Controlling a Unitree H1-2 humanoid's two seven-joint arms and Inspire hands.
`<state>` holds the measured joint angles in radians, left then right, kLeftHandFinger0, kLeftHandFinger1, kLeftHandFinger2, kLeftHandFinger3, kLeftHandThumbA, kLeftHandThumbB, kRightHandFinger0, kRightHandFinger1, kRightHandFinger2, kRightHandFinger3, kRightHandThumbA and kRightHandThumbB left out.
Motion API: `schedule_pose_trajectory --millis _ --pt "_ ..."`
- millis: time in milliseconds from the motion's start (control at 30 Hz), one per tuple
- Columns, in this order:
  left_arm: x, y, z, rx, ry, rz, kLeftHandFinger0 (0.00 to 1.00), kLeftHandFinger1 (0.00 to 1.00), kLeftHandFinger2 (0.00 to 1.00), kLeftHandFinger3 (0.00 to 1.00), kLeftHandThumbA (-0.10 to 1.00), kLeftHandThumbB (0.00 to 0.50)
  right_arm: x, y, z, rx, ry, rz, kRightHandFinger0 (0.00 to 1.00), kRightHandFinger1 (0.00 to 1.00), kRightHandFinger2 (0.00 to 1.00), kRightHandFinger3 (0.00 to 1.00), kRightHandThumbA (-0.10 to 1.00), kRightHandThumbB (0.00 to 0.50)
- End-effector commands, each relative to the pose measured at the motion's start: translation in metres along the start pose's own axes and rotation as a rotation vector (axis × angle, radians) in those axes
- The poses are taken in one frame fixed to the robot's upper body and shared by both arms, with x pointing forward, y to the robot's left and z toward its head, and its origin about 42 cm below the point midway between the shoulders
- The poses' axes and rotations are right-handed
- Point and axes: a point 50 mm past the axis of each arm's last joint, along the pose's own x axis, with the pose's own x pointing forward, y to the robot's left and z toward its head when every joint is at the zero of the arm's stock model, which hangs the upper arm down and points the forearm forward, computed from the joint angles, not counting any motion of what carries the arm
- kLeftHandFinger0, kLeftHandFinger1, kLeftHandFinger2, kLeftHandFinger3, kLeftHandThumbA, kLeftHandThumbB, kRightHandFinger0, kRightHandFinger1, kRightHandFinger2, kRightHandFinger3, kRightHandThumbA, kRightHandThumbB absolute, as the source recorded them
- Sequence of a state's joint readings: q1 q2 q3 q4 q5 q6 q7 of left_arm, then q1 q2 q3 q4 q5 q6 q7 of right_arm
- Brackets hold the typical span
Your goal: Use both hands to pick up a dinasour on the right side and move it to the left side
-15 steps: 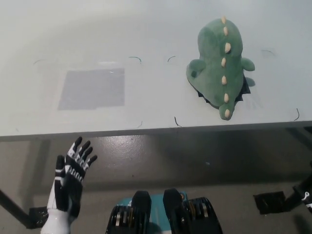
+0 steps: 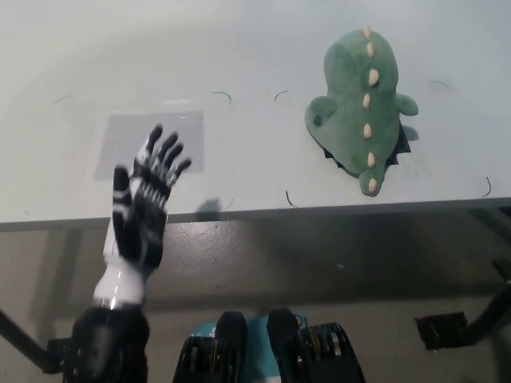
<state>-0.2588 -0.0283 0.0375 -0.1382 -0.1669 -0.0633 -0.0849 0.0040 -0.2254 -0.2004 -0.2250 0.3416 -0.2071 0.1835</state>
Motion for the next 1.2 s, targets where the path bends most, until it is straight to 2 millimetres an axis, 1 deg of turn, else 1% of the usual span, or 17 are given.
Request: schedule_pose_trajectory --millis 0,133,200,233,333,400,433,567,633,667,767,800,867,900,1000,1067,1167 --pt "0.036 -0.018 0.015 0.003 -0.063 -0.042 1.0 1.0 1.0 1.0 1.0 0.329 0.029 -0.004 0.026 -0.04 -0.091 0.008 1.0 1.0 1.0 1.0 1.0 0.217" --pt "0.057 -0.028 0.019 -0.01 -0.07 -0.064 1.0 1.0 1.0 1.0 1.0 0.313 0.046 -0.005 0.036 -0.056 -0.098 0.021 1.0 1.0 1.0 1.0 1.0 0.223" --pt "0.067 -0.033 0.019 -0.014 -0.079 -0.078 1.0 1.0 1.0 1.0 1.0 0.284 0.054 -0.006 0.037 -0.067 -0.106 0.026 1.0 1.0 1.0 1.0 1.0 0.231" --pt "0.081 -0.04 0.019 -0.016 -0.083 -0.085 1.0 1.0 1.0 1.0 1.0 0.277 0.065 -0.008 0.04 -0.069 -0.104 0.03 1.0 1.0 1.0 1.0 1.0 0.236" --pt "0.1 -0.05 0.02 -0.017 -0.087 -0.086 1.0 1.0 1.0 1.0 1.0 0.291 0.083 -0.007 0.043 -0.054 -0.105 0.035 1.0 1.0 1.0 1.0 0.99 0.249" --pt "0.112 -0.058 0.018 -0.011 -0.087 -0.096 1.0 1.0 1.0 1.0 1.0 0.313 0.093 -0.008 0.046 -0.067 -0.102 0.035 1.0 1.0 1.0 1.0 1.0 0.246" --pt "0.121 -0.065 0.016 -0.012 -0.095 -0.109 1.0 1.0 1.0 1.0 1.0 0.306 0.101 -0.009 0.049 -0.068 -0.101 0.04 1.0 1.0 1.0 1.0 1.0 0.232" --pt "0.145 -0.081 0.016 0.003 -0.089 -0.146 1.0 1.0 1.0 1.0 1.0 0.327 0.13 -0.009 0.056 -0.075 -0.099 0.042 1.0 1.0 1.0 1.0 1.0 0.254" --pt "0.154 -0.088 0.016 0.016 -0.085 -0.16 1.0 1.0 1.0 1.0 1.0 0.369 0.142 -0.01 0.058 -0.089 -0.096 0.034 1.0 1.0 1.0 1.0 1.0 0.261" --pt "0.159 -0.092 0.016 0.002 -0.069 -0.17 1.0 1.0 1.0 1.0 1.0 0.371 0.149 -0.011 0.059 -0.105 -0.095 0.03 1.0 1.0 1.0 1.0 1.0 0.252" --pt "0.177 -0.105 0.016 0.0 -0.044 -0.176 1.0 1.0 1.0 1.0 1.0 0.329 0.17 -0.012 0.062 -0.15 -0.073 0.031 1.0 1.0 1.0 1.0 1.0 0.18" --pt "0.184 -0.11 0.016 -0.01 -0.034 -0.176 1.0 1.0 1.0 1.0 1.0 0.337 0.179 -0.012 0.061 -0.163 -0.047 0.035 1.0 1.0 1.0 1.0 1.0 0.171" --pt "0.187 -0.111 0.016 -0.014 -0.032 -0.176 1.0 1.0 1.0 1.0 1.0 0.336 0.182 -0.012 0.061 -0.168 -0.036 0.035 1.0 1.0 1.0 1.0 1.0 0.169" --pt "0.197 -0.119 0.016 0.008 -0.013 -0.184 1.0 1.0 1.0 1.0 1.0 0.35 0.195 -0.014 0.054 -0.152 -0.007 0.039 1.0 1.0 1.0 1.0 1.0 0.152" --pt "0.206 -0.12 0.015 0.022 0.005 -0.191 1.0 1.0 1.0 1.0 1.0 0.349 0.207 -0.013 0.046 -0.138 0.018 0.033 1.0 1.0 1.0 1.0 1.0 0.161" --pt "0.214 -0.123 0.01 0.041 0.022 -0.207 1.0 1.0 1.0 1.0 1.0 0.361 0.218 -0.015 0.038 -0.143 0.031 0.028 1.0 1.0 1.0 1.0 1.0 0.139" --pt "0.224 -0.126 0.005 0.062 0.035 -0.21 1.0 1.0 1.0 1.0 1.0 0.351 0.228 -0.018 0.031 -0.141 0.045 0.021 1.0 1.0 1.0 1.0 1.0 0.11"
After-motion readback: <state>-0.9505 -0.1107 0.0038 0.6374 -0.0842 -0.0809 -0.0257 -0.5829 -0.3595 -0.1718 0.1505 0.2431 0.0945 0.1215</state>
